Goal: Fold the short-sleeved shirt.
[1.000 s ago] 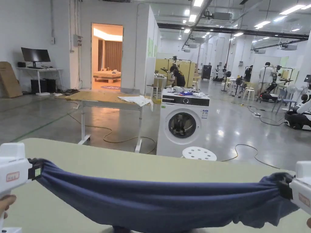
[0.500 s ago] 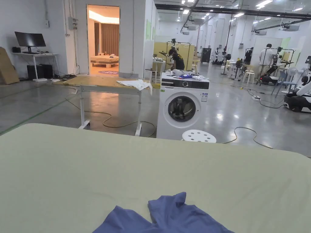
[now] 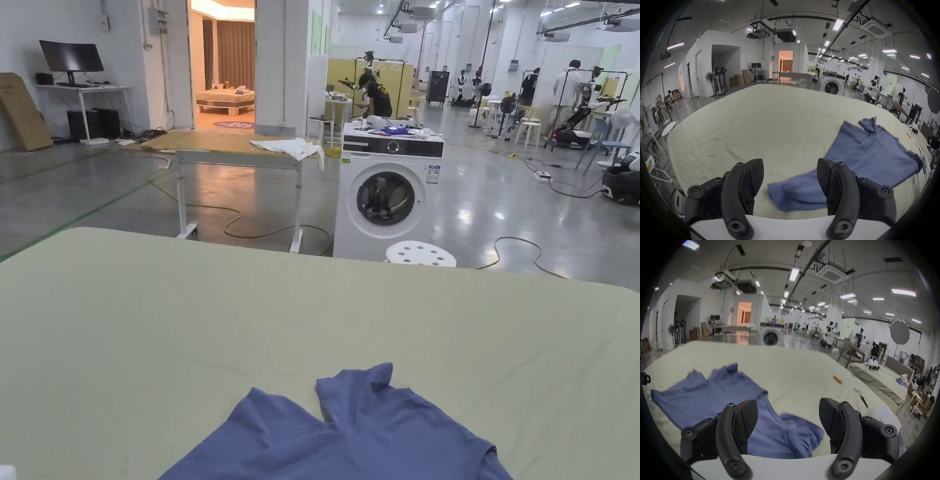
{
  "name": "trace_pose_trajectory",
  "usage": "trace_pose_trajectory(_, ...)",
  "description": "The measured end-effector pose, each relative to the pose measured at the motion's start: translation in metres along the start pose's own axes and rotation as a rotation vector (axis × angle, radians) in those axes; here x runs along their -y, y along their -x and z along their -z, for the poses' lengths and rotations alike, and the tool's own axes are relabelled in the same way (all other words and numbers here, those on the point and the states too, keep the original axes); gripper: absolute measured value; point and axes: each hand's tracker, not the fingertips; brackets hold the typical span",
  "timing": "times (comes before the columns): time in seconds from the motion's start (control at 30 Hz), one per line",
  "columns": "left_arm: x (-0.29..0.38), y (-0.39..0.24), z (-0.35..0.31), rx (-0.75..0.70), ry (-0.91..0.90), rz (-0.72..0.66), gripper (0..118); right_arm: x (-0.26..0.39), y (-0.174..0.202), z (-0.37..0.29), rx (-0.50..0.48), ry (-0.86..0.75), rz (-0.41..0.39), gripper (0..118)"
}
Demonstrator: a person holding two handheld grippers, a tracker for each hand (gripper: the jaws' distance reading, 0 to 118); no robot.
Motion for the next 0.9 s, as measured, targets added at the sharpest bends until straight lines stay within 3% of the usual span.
trace_pose_trajectory(0.23,-0.035,-0.061,-0.015,0.062,-0.175,0.054,67,-0.038,0.059,0.001,-0.078,-0.189,0.037,82)
trace_pose_trajectory(0.3,-0.042,-0.081,-0.018,0.075,-0.236,0.087,52,-0.044,0.077,0.004,-0.101,-0.240,0.068,82)
trace_pose_trajectory(0.37,-0.048,-0.100,-0.022,0.071,-0.260,0.108,28,-0.051,0.092,0.003,-0.102,-0.263,0.095,78)
trace_pose_trajectory(0.43,-0.053,-0.113,-0.025,0.088,-0.283,0.110,11,-0.056,0.101,0.001,-0.112,-0.299,0.128,63)
trace_pose_trajectory(0.5,-0.056,-0.124,-0.031,0.073,-0.334,0.114,0,-0.062,0.110,0.000,-0.106,-0.321,0.120,30)
trace_pose_trajectory(0.53,-0.057,-0.128,-0.033,0.055,-0.360,0.120,0,-0.064,0.114,0.000,-0.095,-0.327,0.098,4)
trace_pose_trajectory(0.6,-0.057,-0.133,-0.036,0.047,-0.390,0.128,0,-0.068,0.119,0.002,-0.086,-0.327,0.072,4)
trace_pose_trajectory(0.67,-0.059,-0.136,-0.039,0.060,-0.398,0.133,0,-0.069,0.120,0.004,-0.133,-0.309,0.096,2)
trace_pose_trajectory(0.77,-0.060,-0.134,-0.040,0.041,-0.413,0.146,0,-0.069,0.125,0.007,-0.123,-0.294,0.093,2)
trace_pose_trajectory(0.9,-0.059,-0.108,-0.032,0.030,-0.335,0.132,0,-0.064,0.128,0.012,-0.139,-0.272,0.091,2)
